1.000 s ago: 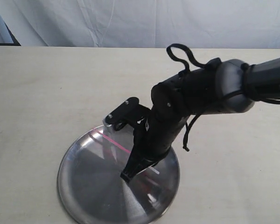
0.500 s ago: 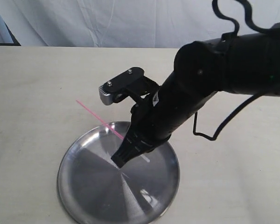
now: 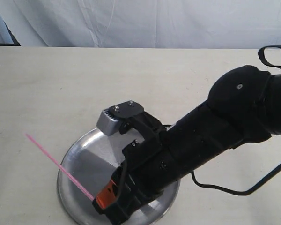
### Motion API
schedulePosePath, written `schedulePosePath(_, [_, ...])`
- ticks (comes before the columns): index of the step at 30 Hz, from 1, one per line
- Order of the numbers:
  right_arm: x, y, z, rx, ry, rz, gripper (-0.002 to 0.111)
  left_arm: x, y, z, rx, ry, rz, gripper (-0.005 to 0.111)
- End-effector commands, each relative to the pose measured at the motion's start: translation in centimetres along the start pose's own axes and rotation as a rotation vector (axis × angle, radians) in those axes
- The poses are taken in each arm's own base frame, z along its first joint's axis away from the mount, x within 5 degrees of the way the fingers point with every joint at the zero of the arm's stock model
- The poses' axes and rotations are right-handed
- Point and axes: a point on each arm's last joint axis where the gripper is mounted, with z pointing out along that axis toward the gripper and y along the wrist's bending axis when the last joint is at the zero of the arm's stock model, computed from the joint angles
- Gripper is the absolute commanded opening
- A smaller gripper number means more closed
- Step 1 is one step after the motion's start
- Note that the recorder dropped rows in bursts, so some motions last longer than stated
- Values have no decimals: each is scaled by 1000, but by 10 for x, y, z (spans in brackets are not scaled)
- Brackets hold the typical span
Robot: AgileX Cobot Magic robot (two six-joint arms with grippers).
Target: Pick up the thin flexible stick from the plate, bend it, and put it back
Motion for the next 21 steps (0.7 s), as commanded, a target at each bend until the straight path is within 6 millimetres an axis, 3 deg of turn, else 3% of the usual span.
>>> schedulePosePath(1, [-8,7,-3,-62,-113,-22,-1,0,-15,-2,170,1,-93,0])
schedulePosePath(6, [-12,8,-5,-56,-160,-39,-1,-1,-15,-2,172,-6,-107,0])
schedulePosePath(14, [-23,28,-22,-119,-298,-92,-1,8,-12,-2,137,84,-155,3])
schedulePosePath(17, [-24,33,-28,-127,-320,-108,-1,9,-12,-2,130,98,-167,16])
schedulePosePath(21, [-23,37,-29,-152,-318,-133,-1,8,-11,-2,126,91,-177,49])
